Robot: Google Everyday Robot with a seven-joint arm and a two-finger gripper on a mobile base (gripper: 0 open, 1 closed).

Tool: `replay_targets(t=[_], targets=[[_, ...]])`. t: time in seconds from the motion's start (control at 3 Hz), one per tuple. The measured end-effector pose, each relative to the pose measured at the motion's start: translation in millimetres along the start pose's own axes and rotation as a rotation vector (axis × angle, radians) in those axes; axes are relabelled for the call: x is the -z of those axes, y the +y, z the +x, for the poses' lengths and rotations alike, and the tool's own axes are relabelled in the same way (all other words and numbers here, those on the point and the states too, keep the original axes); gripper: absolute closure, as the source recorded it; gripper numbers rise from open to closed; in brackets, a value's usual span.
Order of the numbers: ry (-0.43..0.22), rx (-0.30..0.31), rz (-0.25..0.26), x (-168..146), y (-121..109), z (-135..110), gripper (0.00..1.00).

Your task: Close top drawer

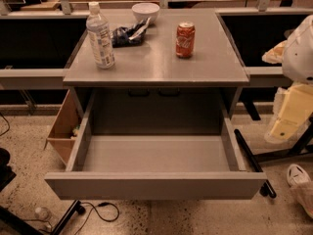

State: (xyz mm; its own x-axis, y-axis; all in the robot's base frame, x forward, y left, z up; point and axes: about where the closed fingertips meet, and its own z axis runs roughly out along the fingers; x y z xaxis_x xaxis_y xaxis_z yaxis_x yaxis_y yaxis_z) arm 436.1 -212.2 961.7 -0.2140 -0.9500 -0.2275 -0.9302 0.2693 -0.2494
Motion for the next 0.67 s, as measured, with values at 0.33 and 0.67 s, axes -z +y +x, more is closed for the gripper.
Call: replay_targets(t=[0.33,0.67], targets=[[-0.011,-0.015,-0.018,-29,20,9,0.17],[-0.01,-0.05,-0.019,-52,50,25,0.4]])
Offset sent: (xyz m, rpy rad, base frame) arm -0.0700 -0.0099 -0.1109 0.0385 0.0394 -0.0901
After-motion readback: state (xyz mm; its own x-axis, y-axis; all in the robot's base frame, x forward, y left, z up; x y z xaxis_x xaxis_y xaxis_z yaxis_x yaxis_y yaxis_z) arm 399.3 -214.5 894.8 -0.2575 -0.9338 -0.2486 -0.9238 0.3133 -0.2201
